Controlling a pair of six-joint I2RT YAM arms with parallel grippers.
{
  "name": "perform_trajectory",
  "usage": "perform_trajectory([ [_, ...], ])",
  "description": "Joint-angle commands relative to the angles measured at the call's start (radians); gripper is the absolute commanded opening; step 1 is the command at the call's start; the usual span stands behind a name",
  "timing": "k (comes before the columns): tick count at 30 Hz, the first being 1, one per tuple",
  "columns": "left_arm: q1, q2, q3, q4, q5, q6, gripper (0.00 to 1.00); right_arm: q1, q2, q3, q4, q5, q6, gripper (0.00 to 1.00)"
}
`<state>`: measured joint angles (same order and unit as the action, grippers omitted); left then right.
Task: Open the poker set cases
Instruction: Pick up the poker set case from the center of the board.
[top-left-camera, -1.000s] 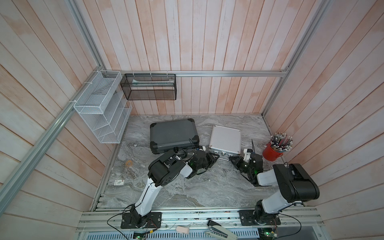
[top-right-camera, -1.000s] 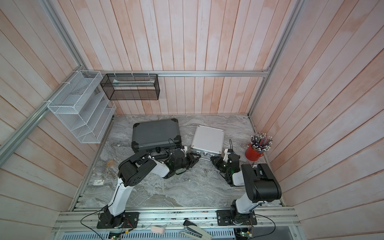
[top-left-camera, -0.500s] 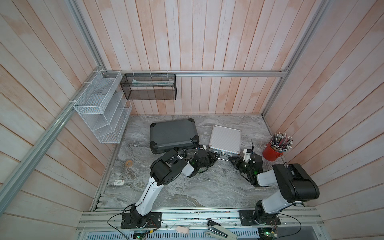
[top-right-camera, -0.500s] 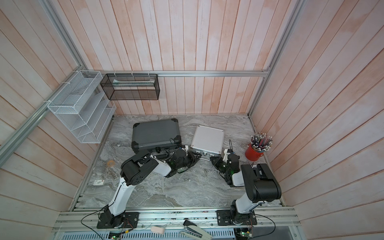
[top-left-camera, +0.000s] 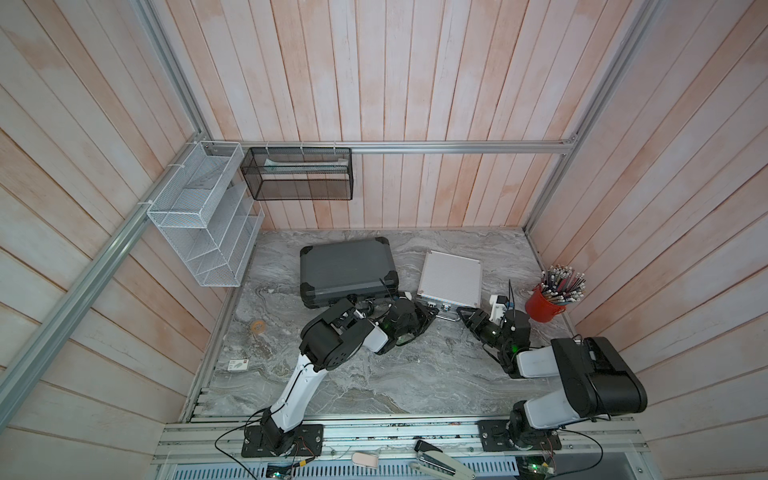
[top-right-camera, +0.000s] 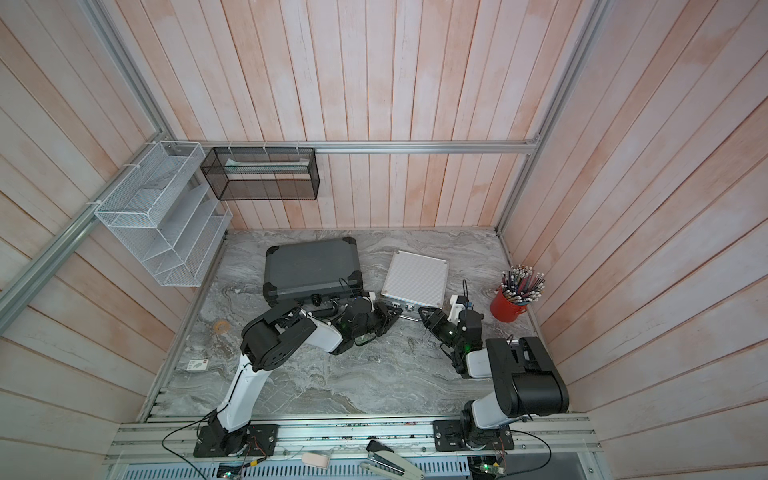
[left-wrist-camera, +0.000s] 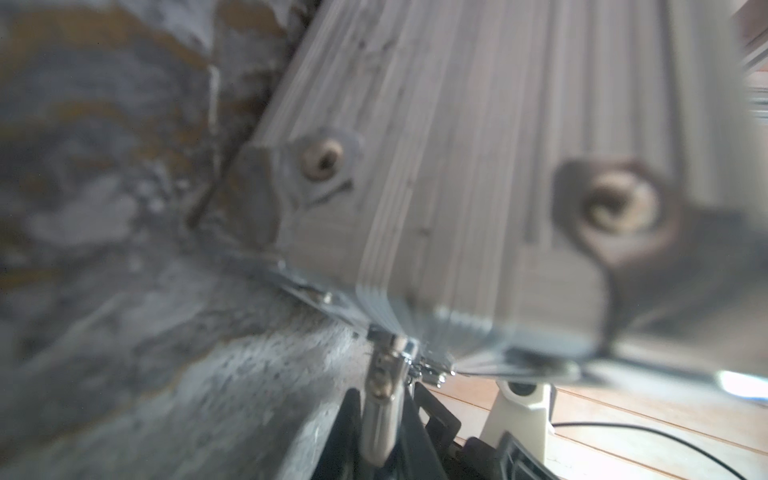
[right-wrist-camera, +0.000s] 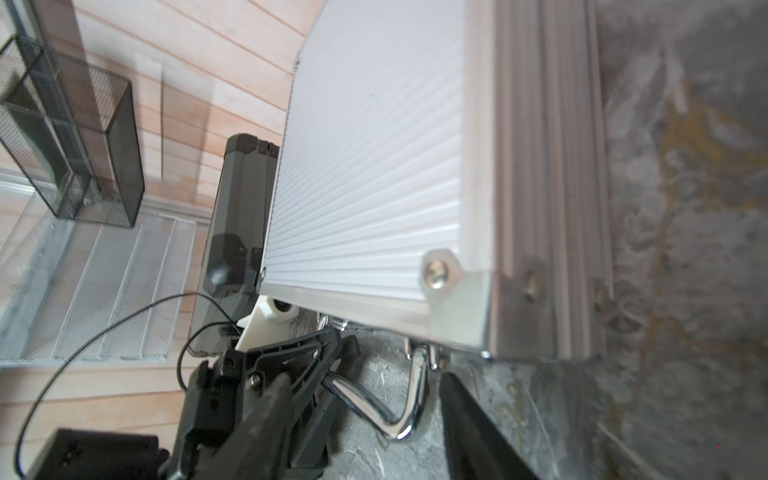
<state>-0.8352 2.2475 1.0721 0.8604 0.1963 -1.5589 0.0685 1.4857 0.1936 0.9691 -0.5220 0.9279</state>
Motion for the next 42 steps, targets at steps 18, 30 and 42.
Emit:
perform_trajectory([
  [18, -0.008, -0.13, 0.07, 0.082, 0.001, -0.022, 0.05, 0.005, -0.081, -0.103, 0.172, -0.077, 0.079, 0.98],
  [30, -0.02, -0.172, 0.07, 0.095, 0.01, -0.042, 0.04, 0.057, 0.074, -0.073, 0.405, -0.047, 0.211, 0.99],
  [42, -0.038, -0.171, 0.079, 0.112, 0.032, -0.076, 0.04, 0.074, 0.147, -0.02, 0.535, -0.042, 0.27, 0.98],
])
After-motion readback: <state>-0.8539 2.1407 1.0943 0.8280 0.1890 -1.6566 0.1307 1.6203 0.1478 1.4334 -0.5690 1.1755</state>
